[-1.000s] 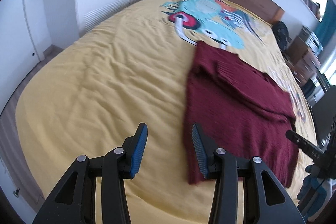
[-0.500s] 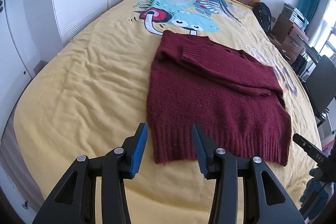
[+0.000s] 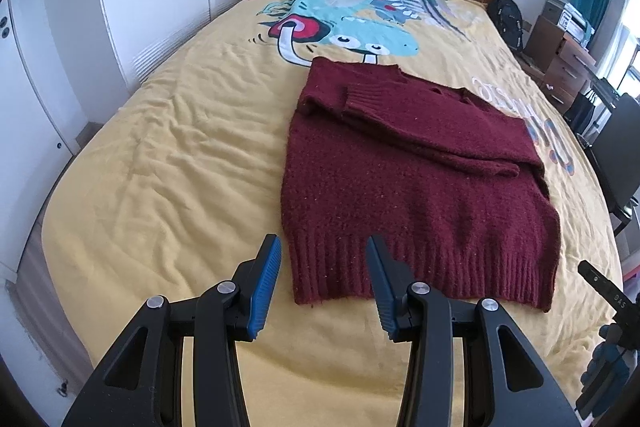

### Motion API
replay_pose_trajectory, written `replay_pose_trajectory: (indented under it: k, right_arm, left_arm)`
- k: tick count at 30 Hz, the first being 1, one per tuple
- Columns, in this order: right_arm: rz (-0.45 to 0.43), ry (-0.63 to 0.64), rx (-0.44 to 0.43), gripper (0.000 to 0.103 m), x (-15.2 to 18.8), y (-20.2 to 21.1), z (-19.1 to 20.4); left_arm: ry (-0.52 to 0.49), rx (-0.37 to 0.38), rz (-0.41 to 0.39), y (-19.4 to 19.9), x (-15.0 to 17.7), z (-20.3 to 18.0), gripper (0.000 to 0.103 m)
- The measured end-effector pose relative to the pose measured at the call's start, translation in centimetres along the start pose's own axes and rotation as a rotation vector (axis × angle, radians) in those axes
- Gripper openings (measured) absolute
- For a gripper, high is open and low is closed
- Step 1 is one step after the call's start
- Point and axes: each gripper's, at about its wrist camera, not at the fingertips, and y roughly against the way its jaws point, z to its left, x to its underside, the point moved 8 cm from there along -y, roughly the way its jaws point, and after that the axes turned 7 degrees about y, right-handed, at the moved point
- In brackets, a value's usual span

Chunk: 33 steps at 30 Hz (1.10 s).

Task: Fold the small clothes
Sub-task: 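Pull both open grippers back to face the ribbed sweater hem, then lower both grippers onto the ribbed hem of the sweater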

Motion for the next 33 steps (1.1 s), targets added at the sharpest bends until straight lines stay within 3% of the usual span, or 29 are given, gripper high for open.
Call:
replay_pose_trajectory:
  k: [3,16,21,33]
  right_arm:
    - [0.013,-0.012,0.008,0.072,0.2,-0.5,-0.8]
    - [0.073,-0.044,0.028,0.075,1.0,-3.0,-2.0]
    - [0.099,-0.057,0.029,0.076,1.4,-3.9,-2.5]
    - [0.163,-0.081,-0.012,0.076,1.4,-6.5,-3.0]
  left_arm:
    - [0.009,-0.011,0.004,-0.4,0.1,0.4,0.056]
    - [0.03,-0.017,0.08,-3.9,0.8,1.9,0.056]
    - [0.06,-0.018,0.106,-5.5,1.0,3.0,0.066]
    - [0.127,0.0,0.141,-9.1,0.6,5.0,0.066]
